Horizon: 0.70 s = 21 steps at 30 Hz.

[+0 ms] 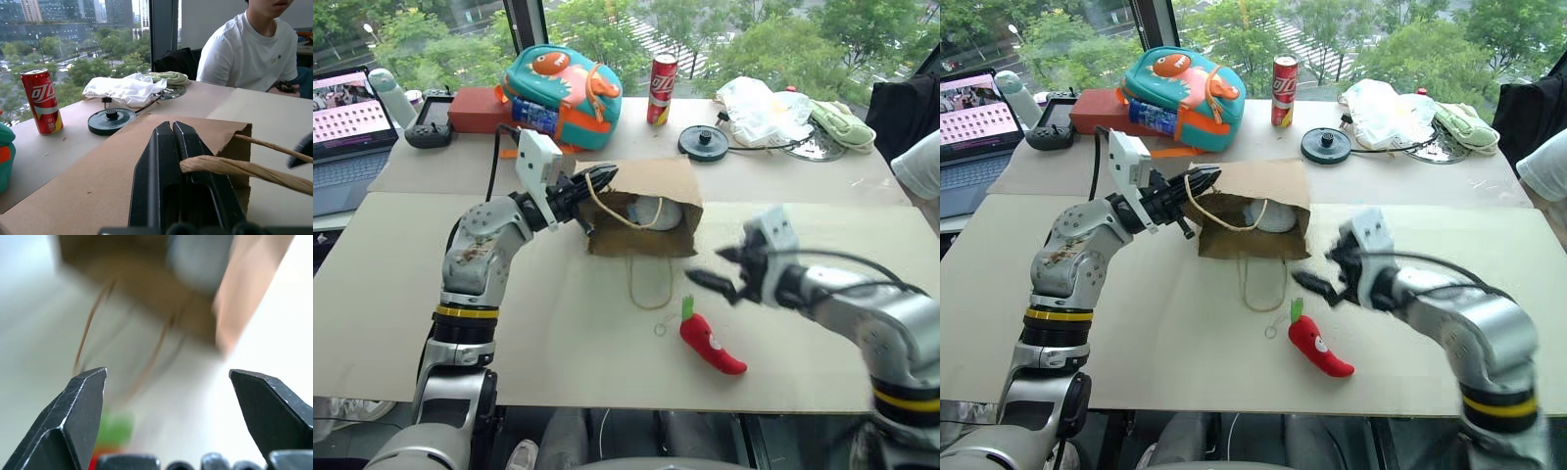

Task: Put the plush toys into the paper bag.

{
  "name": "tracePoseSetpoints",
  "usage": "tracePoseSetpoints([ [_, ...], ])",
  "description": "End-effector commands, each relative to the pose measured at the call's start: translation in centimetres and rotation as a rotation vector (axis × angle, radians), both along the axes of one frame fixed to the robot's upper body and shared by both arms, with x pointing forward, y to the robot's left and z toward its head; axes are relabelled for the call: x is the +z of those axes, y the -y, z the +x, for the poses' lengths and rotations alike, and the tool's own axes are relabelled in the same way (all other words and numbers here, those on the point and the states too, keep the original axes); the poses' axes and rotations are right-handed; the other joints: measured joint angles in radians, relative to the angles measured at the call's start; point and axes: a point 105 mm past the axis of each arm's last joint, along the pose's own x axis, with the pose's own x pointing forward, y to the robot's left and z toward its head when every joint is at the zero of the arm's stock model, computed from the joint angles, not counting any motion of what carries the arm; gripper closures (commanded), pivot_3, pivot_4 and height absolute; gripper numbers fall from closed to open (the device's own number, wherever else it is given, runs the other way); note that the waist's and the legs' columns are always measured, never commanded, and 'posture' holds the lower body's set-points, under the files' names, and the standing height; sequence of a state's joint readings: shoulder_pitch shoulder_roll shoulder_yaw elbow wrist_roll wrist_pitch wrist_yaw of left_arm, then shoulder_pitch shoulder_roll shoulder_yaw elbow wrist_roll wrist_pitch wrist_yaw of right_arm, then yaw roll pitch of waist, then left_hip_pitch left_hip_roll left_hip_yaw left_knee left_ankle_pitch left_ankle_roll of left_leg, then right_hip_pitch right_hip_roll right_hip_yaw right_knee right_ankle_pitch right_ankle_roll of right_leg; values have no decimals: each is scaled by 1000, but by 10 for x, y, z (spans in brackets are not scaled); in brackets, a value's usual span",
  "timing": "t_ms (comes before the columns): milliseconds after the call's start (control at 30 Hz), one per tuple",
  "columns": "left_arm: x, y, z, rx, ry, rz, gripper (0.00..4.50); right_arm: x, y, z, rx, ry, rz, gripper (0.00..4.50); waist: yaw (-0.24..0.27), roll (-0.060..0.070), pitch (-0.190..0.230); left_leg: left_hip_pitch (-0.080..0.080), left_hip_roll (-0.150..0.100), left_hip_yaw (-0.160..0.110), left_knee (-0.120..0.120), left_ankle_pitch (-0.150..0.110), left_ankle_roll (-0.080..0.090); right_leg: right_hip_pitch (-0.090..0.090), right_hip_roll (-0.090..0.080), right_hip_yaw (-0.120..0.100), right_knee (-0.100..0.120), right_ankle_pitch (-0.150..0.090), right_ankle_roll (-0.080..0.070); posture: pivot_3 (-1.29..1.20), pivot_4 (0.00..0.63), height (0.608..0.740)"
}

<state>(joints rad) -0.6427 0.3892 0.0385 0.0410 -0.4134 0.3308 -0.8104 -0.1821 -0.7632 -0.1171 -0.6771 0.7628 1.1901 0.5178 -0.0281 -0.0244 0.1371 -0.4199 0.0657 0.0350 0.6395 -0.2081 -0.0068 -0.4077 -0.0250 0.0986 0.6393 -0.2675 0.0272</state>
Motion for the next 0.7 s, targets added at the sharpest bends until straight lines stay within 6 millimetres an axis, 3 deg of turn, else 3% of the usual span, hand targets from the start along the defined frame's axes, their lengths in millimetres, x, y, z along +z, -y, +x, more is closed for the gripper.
tracePoseSetpoints([
  [33, 10, 0, -4, -14, 49, -9, 4500, 5, -9, -14, 64, 44, 2, 54, -4, 0, 0, 1, 0, 0, 1, 0, 0, 1, 0, 0, 1, 0, 0, 0, 150, 733],
  [267, 12, -1, -3, -8, 51, -14, 4500, -1, -9, -37, 85, 14, 6, 54, 1, 0, 0, 5, 0, 0, 2, 1, -1, 4, 0, 0, 2, -4, 7, 0, 150, 733],
  [533, 11, -2, -3, -8, 45, -12, 4500, -31, -7, -48, 83, -66, -126, 54, 11, 0, 0, 4, -1, 0, 2, 1, -1, 4, 0, 0, 1, -2, 4, 0, 150, 733],
  [700, 12, -1, -1, -6, 48, -13, 4500, -38, -6, -44, 50, -65, -148, 1400, 11, 0, 0, 4, -1, 0, 2, 1, -1, 4, 0, 0, 1, -2, 4, 0, 150, 733],
])
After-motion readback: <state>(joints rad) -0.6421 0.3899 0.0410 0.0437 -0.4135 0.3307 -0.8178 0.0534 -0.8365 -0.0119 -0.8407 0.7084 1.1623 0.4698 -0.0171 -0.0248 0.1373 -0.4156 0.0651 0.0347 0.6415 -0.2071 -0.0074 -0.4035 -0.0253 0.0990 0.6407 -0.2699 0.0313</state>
